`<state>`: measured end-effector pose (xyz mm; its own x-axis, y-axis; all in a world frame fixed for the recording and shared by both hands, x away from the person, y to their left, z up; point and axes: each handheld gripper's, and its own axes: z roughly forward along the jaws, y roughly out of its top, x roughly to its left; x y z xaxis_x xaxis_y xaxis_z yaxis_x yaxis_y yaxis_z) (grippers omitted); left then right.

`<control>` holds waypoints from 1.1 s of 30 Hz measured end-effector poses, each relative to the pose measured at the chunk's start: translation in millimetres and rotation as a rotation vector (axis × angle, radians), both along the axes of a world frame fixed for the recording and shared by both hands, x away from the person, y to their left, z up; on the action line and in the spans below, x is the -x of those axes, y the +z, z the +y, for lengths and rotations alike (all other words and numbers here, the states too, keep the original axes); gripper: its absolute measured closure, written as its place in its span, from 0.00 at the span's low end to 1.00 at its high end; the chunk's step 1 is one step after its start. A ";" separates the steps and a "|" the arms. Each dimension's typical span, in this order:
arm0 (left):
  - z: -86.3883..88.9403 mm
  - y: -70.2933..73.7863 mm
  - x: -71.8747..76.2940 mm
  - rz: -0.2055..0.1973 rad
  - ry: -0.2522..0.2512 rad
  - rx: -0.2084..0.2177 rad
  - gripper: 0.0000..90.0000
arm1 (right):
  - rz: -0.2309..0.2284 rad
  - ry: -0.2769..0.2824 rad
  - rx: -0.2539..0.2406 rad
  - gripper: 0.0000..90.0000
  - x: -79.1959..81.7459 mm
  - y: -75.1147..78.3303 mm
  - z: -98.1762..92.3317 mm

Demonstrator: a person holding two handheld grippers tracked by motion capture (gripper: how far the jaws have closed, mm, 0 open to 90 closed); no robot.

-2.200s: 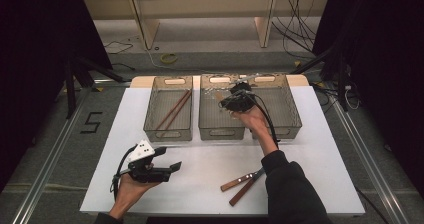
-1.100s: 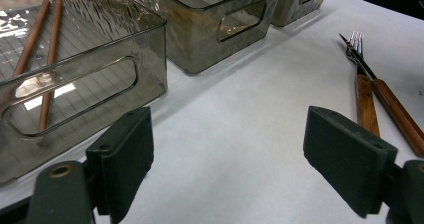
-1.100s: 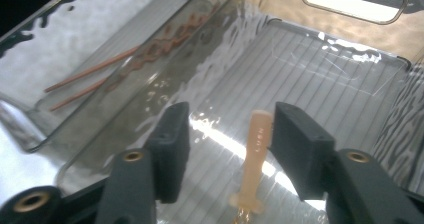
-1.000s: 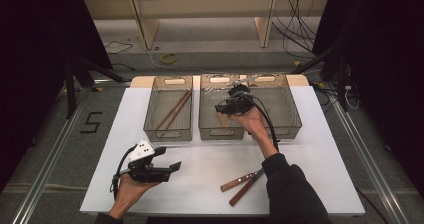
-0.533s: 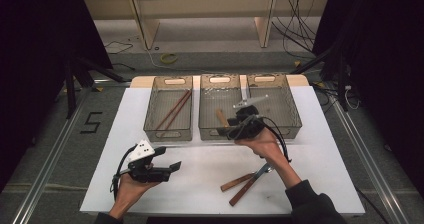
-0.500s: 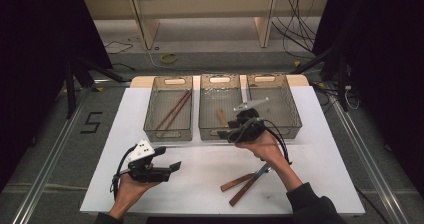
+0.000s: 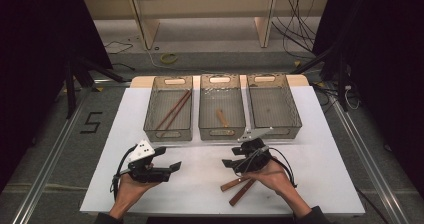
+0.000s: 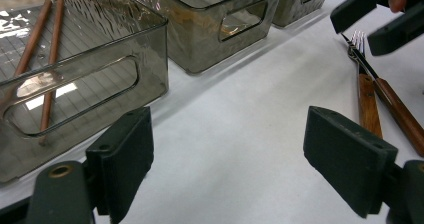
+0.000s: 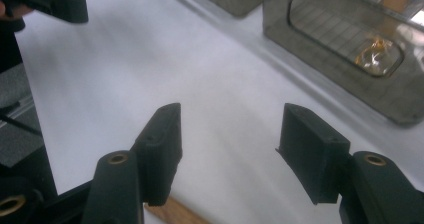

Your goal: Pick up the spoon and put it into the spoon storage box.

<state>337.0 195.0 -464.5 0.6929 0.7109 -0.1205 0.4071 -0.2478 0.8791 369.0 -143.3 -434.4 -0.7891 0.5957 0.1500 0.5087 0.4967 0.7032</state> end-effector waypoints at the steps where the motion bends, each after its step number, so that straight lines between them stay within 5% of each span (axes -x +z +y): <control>1: 0.1 0.0 0.0 0.000 0.000 0.000 0.22 | -0.001 0.004 0.005 0.47 1.9 -1.5 -0.6; 24: 0.2 0.3 -0.1 -0.002 -0.001 0.000 0.22 | -0.002 0.178 0.108 0.42 25.4 -7.9 -21.2; 33: -0.3 0.2 -0.4 0.000 -0.001 -0.001 0.22 | 0.007 0.187 0.139 0.45 30.8 -11.0 -30.2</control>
<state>337.4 194.7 -464.3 0.6936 0.7103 -0.1200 0.4072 -0.2492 0.8787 338.1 -173.5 -445.4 -0.8868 0.4547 0.0826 0.4035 0.6746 0.6182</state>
